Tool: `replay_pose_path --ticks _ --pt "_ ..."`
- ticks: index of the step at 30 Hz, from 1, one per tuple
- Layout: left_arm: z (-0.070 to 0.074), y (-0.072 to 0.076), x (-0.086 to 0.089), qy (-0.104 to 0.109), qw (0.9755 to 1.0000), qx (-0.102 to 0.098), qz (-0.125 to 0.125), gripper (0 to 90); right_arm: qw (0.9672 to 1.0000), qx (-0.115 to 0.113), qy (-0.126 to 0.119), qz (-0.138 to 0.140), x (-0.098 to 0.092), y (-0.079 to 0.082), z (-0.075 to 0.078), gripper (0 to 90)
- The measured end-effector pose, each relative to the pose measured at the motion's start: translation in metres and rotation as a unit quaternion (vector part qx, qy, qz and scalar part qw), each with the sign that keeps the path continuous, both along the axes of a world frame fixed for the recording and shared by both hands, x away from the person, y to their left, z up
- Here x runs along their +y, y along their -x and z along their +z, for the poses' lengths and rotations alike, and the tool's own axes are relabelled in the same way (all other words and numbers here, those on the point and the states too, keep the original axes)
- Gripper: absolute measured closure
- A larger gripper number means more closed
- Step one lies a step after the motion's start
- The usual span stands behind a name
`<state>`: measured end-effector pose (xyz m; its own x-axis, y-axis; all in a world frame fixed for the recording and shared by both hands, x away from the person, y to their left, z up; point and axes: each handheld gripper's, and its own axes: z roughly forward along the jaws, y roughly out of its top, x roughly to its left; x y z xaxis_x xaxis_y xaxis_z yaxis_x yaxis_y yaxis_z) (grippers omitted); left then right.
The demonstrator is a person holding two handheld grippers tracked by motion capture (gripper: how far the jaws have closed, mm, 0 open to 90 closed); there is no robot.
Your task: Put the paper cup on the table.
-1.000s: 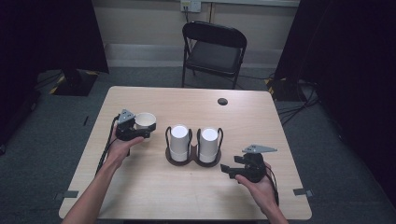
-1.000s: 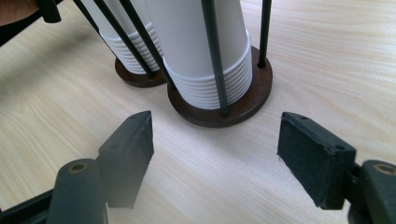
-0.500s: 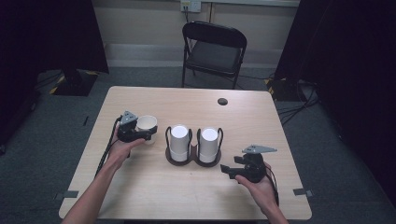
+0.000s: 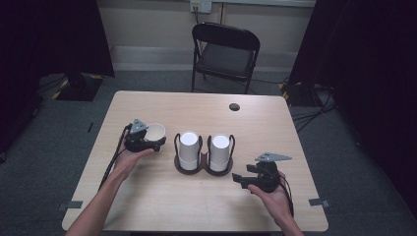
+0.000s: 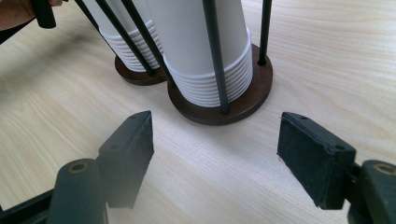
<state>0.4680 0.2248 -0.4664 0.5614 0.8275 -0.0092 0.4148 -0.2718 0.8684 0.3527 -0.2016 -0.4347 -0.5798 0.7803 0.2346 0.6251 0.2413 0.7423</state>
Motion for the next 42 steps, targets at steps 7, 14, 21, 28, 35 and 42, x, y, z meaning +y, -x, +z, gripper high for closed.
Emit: replay_pose_path --ticks 7,14,21,28,35,42 --pt "-0.001 0.002 0.003 -0.006 1.0000 0.007 0.000 15.6 1.0000 -0.001 0.000 -0.001 0.000 0.000 0.000 26.8" --pt "-0.007 0.010 0.012 -0.018 0.9998 0.000 -0.005 16.4 1.0000 -0.006 -0.003 0.003 -0.001 0.000 0.000 26.0" --pt "-0.006 0.018 0.021 0.001 1.0000 0.009 0.001 16.8 1.0000 -0.006 0.000 -0.001 0.000 -0.001 0.000 25.3" --pt "-0.004 0.028 0.028 0.011 0.9998 0.012 0.006 19.1 0.9999 -0.013 -0.007 -0.006 -0.003 -0.001 0.002 22.0" --pt "0.003 0.045 0.031 0.010 0.9999 0.009 -0.002 16.4 0.9997 -0.018 -0.009 -0.012 -0.006 -0.001 0.002 18.9" --pt "0.018 0.061 0.026 0.032 0.9991 0.021 -0.020 16.0 0.9995 -0.020 -0.012 -0.024 -0.010 -0.001 0.003 18.0"
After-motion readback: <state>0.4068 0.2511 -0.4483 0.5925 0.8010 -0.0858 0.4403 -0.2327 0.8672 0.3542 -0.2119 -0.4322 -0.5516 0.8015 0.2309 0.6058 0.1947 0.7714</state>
